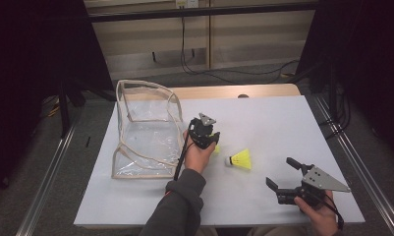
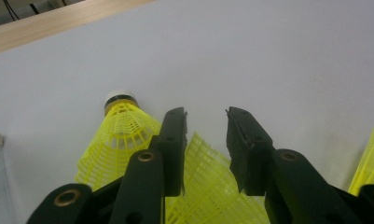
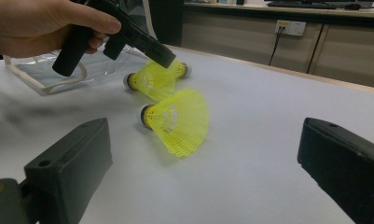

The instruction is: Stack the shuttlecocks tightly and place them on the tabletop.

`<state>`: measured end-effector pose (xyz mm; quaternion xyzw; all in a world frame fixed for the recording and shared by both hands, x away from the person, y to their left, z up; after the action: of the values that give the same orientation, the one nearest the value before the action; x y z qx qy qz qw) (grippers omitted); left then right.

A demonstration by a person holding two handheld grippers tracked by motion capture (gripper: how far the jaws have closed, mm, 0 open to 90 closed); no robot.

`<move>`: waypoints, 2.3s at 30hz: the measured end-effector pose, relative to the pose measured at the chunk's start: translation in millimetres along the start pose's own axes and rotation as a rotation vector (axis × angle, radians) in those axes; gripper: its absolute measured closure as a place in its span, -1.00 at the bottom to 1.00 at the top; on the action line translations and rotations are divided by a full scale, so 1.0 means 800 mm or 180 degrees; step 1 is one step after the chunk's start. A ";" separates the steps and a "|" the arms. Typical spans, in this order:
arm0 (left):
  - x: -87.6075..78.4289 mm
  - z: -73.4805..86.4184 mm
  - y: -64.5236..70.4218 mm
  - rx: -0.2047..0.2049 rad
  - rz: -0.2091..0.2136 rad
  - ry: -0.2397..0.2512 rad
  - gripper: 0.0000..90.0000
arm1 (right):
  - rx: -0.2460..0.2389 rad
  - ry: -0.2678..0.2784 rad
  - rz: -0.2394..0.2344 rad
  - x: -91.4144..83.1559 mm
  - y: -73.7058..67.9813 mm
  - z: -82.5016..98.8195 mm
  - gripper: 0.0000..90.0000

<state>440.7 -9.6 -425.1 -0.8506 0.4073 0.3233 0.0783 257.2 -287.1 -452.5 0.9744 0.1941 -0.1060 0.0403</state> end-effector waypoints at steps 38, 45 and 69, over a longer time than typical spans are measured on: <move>-0.009 -0.008 0.023 -0.0193 0.0249 0.0064 -0.09 | 0.0000 0.0004 0.0002 0.000 0.000 0.000 -0.95; -0.014 -0.008 0.034 -0.0226 0.0307 0.0069 -0.31 | 0.0006 0.0004 0.0004 -0.001 0.000 0.000 -0.95; -0.025 0.013 0.073 -0.0148 0.0605 0.0088 -0.61 | 0.0002 -0.0012 0.0005 0.000 0.000 0.000 -0.95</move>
<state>383.4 -31.0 -413.2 -0.8141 0.4796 0.3268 0.0219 257.3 -287.4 -452.3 0.9744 0.1932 -0.1078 0.0404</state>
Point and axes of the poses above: each handheld gripper's, and its own axes: x roughly forward along the jaws, z roughly out of its underside, y roughly to its right, the point moved 1 cm from there along x, roughly forward along the jaws, and after that the axes turned 10 degrees about z, right-handed, at the moved point
